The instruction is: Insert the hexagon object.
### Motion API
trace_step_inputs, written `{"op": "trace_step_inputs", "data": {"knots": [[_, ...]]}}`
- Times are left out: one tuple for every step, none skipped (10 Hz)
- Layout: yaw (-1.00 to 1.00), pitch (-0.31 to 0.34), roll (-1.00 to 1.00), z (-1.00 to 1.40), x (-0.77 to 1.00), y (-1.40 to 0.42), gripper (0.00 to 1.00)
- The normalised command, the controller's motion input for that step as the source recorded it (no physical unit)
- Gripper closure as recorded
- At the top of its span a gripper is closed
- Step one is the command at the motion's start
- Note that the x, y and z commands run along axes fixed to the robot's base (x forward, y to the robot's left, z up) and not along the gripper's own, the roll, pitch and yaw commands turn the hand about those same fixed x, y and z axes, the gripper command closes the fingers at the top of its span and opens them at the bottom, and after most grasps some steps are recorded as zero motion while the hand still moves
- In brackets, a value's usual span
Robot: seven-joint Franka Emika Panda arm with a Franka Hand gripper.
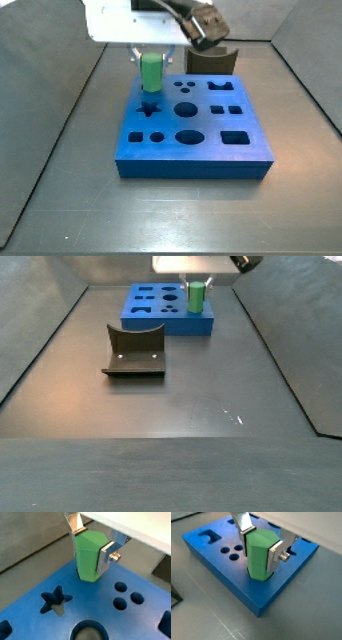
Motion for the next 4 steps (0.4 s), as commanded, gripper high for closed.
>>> {"op": "trace_step_inputs", "data": {"knots": [[0.00,-0.026,0.10,-0.43,0.00,0.00,1.00],[0.00,-0.034,0.07,-0.22,-0.02,0.00,1.00],[0.00,0.000,-0.02,0.00,0.00,0.02,1.00],[0.00,0.000,0.00,0.00,0.00,0.00,1.00]]}}
